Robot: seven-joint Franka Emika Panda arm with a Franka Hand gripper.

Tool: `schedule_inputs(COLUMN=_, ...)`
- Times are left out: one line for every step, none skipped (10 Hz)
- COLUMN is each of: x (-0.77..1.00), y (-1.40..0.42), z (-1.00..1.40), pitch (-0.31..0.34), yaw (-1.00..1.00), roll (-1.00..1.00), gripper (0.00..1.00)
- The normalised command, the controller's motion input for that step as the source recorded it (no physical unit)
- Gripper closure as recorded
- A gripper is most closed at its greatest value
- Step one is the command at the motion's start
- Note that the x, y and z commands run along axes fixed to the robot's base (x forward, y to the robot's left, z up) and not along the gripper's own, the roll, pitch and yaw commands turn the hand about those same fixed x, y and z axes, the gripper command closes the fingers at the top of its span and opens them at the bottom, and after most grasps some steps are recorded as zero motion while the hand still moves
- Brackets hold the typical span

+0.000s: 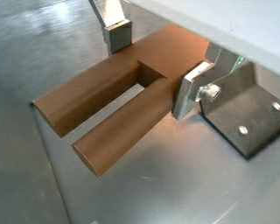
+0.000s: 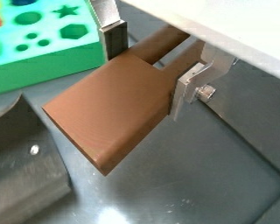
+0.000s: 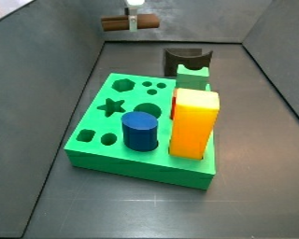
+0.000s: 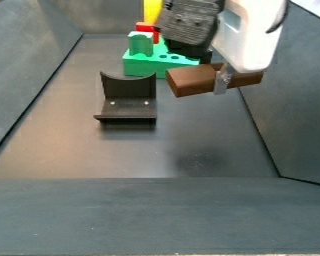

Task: Pick up the square-circle object. Move up. Rotate the square-circle object. Place the square-circle object on the fixture. Regrasp the square-circle object. Move to above the board. Insert the square-circle object.
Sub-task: Rotate the square-circle object.

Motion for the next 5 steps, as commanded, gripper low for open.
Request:
schedule_inputs(x=0.01, y=0.02, z=0.00, pitch=-0.002, yaw=-1.00, roll=-0.01, gripper=1.00)
schedule_inputs(x=0.01, y=0.02, z=0.00, pitch=-0.002, yaw=-1.00, roll=-0.01, gripper=1.00)
schedule_inputs(x=0.01, y=0.02, z=0.00, pitch=-0.002, yaw=-1.00, roll=-0.01, gripper=1.00)
schedule_inputs(x=0.00, y=0.02, z=0.00, pitch=-0.002, yaw=-1.00, roll=-0.01, gripper=1.00)
schedule_inputs(x=0.00, y=0.02, z=0.00, pitch=-0.002, yaw=-1.00, roll=-0.01, gripper=1.00)
